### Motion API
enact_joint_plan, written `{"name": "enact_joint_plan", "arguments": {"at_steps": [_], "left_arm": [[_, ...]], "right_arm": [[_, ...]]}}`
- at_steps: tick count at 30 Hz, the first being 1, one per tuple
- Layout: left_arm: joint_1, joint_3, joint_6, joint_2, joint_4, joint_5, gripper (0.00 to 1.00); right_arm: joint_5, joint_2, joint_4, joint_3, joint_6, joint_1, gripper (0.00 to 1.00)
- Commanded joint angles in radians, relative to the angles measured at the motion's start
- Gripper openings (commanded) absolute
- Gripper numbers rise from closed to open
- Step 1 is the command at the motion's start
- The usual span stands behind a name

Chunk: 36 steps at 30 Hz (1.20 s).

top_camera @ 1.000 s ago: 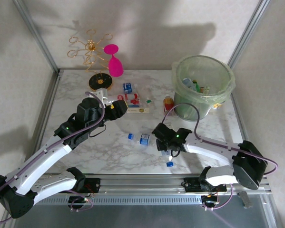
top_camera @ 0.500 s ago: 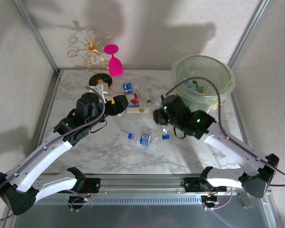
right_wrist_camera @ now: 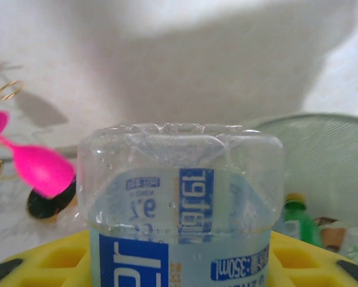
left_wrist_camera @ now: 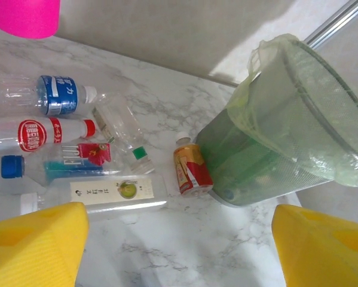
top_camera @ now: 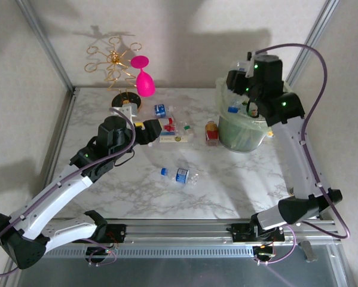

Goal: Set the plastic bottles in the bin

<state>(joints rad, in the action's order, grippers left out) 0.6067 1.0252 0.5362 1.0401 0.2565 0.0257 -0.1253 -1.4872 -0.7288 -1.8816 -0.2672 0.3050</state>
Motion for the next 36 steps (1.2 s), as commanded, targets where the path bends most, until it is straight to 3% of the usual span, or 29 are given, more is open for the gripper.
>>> {"name": "enact_joint_plan", "arguments": {"at_steps": [1,5,13,21,36], "left_arm": [[-0.006,-0.050,-0.044,-0.005,-0.045,-0.040,0.80],[-0.008,-0.059,-0.044,0.012,-0.047,-0.014,0.80],[-0.008,-0.070,-0.041,-0.006,-0.055,-0.013,0.79],[-0.008,-0.070,-0.035,-0.001,-0.054,-0.004,0.79],[-0.008,-0.075,-0.034,0.002,-0.057,-0.009,0.80]], "right_arm": [[0.070,-0.063,0.003,-0.060,0.012,-0.108,0.42],[0.082,-0.111,0.025,-0.063,-0.015,-0.193,0.41],[-0.066,-0.140,0.062,0.045,0.026,-0.213,0.42],[-0.132,-0.207,0.078,0.114,0.063,-0.222,0.43],[-0.072,-0.294,0.099,0.255,0.063,-0.221,0.51]]}}
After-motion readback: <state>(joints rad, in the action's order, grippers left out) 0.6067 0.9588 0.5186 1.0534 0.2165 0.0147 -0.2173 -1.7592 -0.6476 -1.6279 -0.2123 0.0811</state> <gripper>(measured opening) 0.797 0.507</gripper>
